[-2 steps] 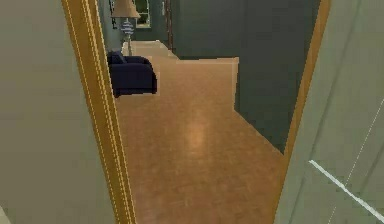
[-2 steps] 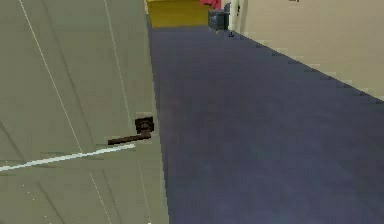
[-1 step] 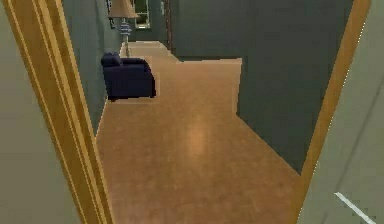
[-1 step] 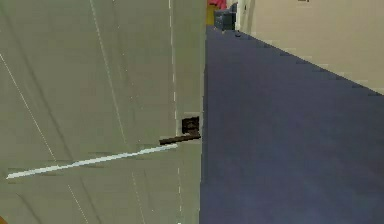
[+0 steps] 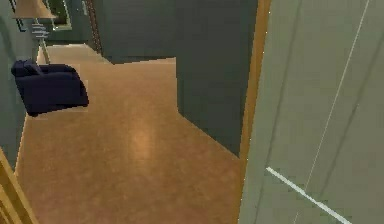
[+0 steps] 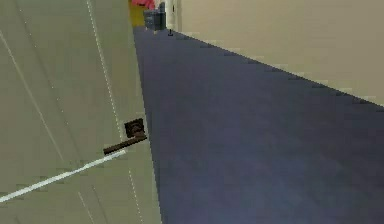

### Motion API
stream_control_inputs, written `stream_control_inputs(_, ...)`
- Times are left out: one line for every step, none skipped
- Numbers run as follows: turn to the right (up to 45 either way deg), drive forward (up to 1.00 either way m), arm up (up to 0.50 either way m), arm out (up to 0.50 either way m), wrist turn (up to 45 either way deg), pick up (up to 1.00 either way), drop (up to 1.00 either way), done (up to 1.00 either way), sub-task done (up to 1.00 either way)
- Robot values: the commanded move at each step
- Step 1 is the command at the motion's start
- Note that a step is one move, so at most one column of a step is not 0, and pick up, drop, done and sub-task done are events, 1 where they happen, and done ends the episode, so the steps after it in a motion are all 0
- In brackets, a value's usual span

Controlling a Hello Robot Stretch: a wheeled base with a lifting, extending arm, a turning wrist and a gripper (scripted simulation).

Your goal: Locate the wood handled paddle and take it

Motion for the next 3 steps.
stream_control_inputs(0.0,0.50,0.00,0.00,0.0,0.00,0.00,0.00,0.00)
stream_control_inputs(-12.0,0.00,0.00,0.00,0.0,0.00,0.00,0.00,0.00)
stream_control_inputs(0.0,1.00,0.00,0.00,0.0,0.00,0.00,0.00,0.00)
